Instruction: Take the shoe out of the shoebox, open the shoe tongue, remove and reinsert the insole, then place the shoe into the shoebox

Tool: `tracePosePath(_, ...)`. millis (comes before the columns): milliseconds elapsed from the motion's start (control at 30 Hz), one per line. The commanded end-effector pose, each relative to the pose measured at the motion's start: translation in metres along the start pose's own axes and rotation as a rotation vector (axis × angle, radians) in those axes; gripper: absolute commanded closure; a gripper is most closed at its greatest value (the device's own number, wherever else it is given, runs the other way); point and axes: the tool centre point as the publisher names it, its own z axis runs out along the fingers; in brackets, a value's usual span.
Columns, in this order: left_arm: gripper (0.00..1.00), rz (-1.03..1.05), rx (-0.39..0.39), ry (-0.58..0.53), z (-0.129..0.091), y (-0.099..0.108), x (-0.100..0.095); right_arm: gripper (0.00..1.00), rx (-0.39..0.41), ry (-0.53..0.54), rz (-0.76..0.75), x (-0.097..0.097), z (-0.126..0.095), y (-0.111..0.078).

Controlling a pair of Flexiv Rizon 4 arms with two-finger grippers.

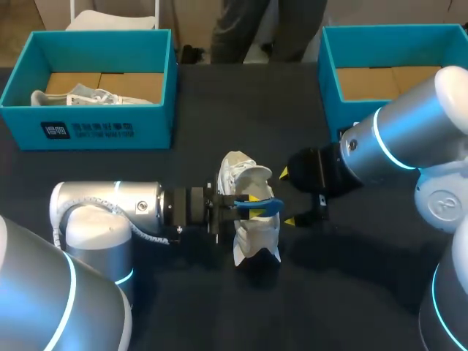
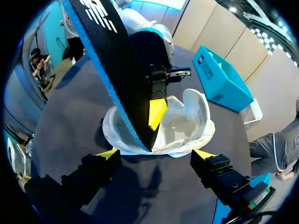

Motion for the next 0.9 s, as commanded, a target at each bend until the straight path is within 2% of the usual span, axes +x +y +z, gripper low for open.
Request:
tracePosePath(33, 1.00, 0.009, -0.005, -0.004, 0.003, 0.005, -0.001, 0.00, 0.001, -0.003, 0.000, 0.001, 0.002, 0.001)
tracePosePath(400, 1.00, 0.036, -0.042, -0.004, 0.002, 0.023, -0.002, 0.00, 0.001, -0.003, 0.000, 0.001, 0.002, 0.001)
tracePosePath(633, 1.00, 0.040, -0.050, -0.005, -0.002, 0.020, -0.005, 0.00, 0.001, -0.003, 0.000, 0.001, 0.002, 0.001)
tracePosePath(667, 0.91, 0.039, -0.050, -0.006, -0.003, 0.019, -0.006, 0.00, 0.001, -0.003, 0.000, 0.001, 0.002, 0.001)
tracePosePath(700, 0.69, 0.036, -0.046, -0.007, -0.004, 0.016, -0.006, 0.00, 0.001, -0.003, 0.000, 0.001, 0.002, 0.001)
tracePosePath(767, 0.74, 0.039, -0.040, -0.008, -0.006, 0.013, -0.006, 0.00, 0.001, -0.003, 0.000, 0.001, 0.002, 0.001)
tracePosePath(900, 0.71, 0.041, -0.038, -0.011, -0.008, 0.006, -0.007, 0.00, 0.001, -0.003, 0.000, 0.001, 0.002, 0.001)
